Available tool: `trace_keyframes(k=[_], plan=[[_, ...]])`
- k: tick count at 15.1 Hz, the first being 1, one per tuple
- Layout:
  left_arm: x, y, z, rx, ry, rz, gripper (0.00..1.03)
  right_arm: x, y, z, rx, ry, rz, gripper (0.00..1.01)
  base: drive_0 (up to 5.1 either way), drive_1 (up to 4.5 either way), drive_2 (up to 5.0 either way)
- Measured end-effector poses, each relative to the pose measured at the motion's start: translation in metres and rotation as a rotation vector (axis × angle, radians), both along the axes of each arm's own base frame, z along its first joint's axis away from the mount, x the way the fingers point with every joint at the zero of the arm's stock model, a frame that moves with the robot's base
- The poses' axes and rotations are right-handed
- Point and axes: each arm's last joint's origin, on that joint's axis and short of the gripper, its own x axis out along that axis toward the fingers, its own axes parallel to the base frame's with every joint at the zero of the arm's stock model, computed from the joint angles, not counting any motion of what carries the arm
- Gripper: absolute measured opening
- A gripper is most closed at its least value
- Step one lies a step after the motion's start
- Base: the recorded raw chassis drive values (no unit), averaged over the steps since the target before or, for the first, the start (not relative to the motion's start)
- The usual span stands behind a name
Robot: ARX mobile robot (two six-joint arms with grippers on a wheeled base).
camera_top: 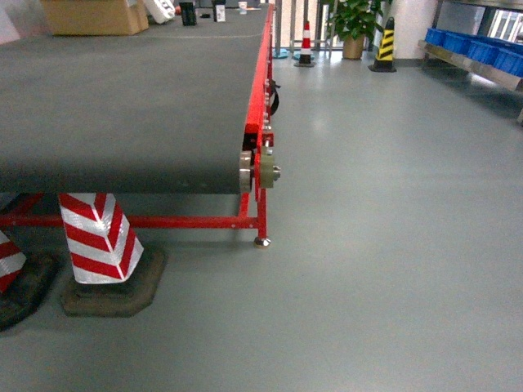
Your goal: Sort blue parts and orange caps into right shelf containers
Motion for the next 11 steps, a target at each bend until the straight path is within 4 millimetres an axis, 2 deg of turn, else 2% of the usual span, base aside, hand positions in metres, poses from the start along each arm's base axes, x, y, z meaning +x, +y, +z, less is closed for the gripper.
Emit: trace_keyframes(k=[11], plan=[[0.0003, -0.0001, -0.0005, 0.001, 0.005, -0.001, 0.46, 0.0000, 0.0000, -0.0001, 0.000, 0.002, 0.000, 0.43, 4.9, -3.45, -1.1]])
